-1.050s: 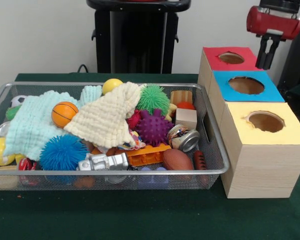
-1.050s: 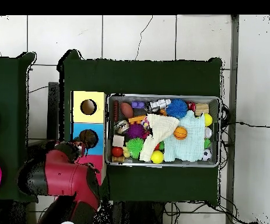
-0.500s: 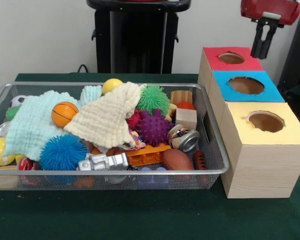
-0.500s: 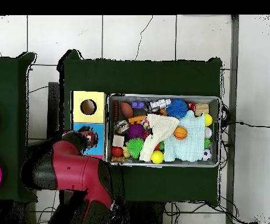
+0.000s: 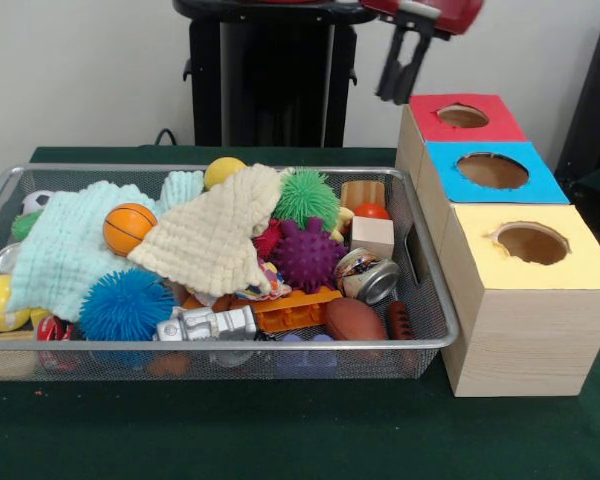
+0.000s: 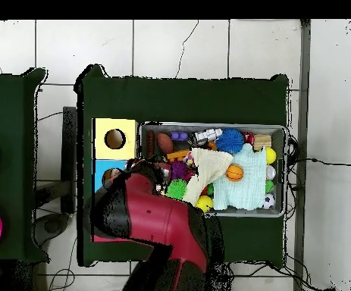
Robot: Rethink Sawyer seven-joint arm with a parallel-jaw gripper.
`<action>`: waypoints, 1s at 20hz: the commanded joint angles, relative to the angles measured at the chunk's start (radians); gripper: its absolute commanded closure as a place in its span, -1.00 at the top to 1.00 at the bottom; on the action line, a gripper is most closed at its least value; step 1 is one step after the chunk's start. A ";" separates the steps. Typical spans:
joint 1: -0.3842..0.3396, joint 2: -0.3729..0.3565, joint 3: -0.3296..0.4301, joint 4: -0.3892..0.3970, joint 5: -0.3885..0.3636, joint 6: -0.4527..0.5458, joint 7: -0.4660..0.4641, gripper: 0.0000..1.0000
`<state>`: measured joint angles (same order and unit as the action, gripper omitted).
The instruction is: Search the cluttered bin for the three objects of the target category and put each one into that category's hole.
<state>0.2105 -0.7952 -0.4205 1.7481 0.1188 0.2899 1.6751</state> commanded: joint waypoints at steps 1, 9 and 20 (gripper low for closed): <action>-0.126 -0.063 0.144 0.045 -0.134 -0.018 -0.057 -1.00; -0.241 -0.110 0.251 0.106 -0.219 -0.044 -0.034 -1.00; -0.396 -0.128 0.359 0.090 -0.338 -0.017 -0.078 -1.00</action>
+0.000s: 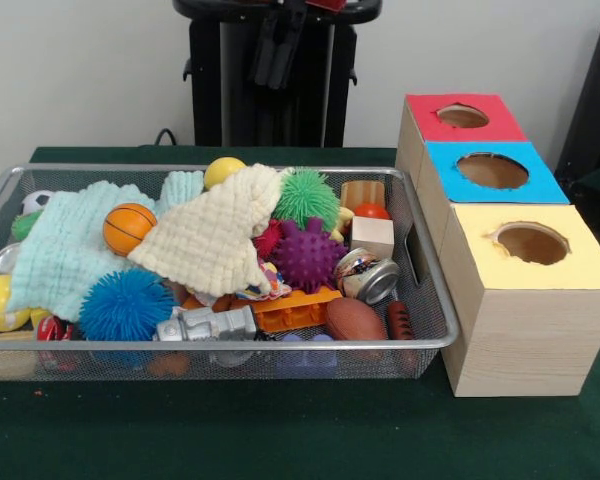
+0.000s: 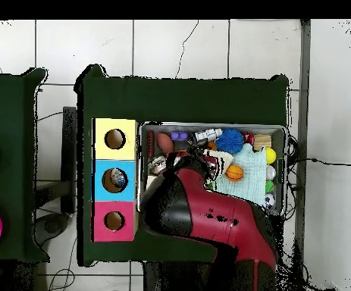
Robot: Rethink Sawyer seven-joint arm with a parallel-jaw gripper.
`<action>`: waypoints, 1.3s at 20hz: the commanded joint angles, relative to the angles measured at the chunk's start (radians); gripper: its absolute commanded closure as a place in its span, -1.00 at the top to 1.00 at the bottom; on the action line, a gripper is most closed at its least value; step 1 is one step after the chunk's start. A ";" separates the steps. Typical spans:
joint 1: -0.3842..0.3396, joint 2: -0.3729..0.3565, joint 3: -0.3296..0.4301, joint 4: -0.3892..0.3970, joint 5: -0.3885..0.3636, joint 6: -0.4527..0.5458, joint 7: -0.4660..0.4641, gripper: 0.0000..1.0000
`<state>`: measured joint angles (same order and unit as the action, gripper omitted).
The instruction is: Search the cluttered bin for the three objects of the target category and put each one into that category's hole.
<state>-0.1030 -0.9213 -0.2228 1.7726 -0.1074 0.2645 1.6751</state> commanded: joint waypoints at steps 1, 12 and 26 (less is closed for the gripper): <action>-0.093 -0.003 0.171 0.065 -0.121 0.004 -0.079 -1.00; -0.083 0.090 0.119 0.084 -0.221 -0.190 0.105 1.00; -0.120 0.264 0.149 0.103 -0.203 -0.403 0.160 1.00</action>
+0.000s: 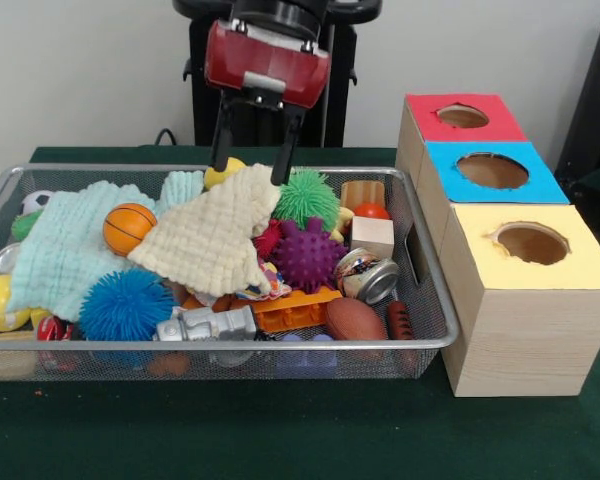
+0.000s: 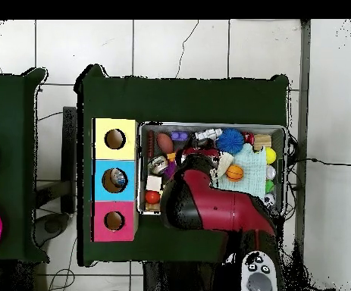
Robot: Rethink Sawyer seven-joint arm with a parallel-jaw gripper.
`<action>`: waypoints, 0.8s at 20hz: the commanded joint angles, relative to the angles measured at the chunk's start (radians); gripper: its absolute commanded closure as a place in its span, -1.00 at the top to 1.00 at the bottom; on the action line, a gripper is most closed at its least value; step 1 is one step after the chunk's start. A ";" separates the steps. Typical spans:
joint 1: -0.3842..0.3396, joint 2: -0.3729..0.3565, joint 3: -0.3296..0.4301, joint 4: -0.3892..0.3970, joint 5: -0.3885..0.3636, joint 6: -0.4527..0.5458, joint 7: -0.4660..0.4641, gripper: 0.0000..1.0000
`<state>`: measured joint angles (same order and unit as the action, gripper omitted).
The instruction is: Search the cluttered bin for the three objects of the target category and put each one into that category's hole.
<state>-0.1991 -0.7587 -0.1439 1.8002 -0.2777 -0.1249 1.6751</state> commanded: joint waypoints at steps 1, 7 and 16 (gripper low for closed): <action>-0.023 0.105 0.065 0.070 -0.030 -0.014 0.155 1.00; -0.040 0.132 0.028 0.047 -0.034 0.035 0.116 1.00; -0.061 0.185 -0.022 0.035 -0.049 0.024 0.096 1.00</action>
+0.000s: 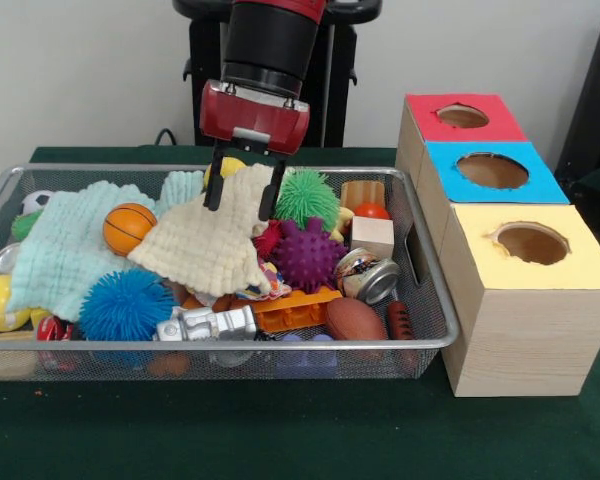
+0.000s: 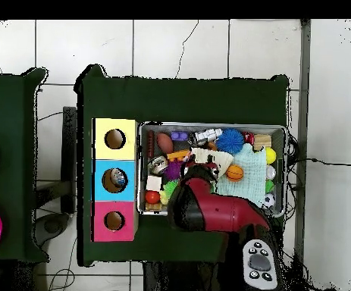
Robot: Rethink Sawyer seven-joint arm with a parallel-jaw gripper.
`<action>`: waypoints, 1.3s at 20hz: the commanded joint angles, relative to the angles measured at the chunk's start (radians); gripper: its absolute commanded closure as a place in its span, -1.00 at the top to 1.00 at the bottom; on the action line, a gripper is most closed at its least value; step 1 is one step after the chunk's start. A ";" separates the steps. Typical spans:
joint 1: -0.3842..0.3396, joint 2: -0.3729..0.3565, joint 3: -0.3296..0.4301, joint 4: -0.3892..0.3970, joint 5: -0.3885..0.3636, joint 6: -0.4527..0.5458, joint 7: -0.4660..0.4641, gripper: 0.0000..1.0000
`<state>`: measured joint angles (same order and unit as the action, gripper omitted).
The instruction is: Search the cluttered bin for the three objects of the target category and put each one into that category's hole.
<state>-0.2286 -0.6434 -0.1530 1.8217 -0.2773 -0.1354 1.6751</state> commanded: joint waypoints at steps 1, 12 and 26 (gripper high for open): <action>-0.031 0.073 -0.018 0.013 -0.050 0.032 0.096 1.00; -0.104 0.147 0.019 -0.009 -0.073 0.073 0.065 1.00; -0.209 0.185 0.145 0.024 -0.189 0.017 0.062 1.00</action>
<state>-0.3805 -0.5175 -0.1408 1.8245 -0.3718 -0.1364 1.6751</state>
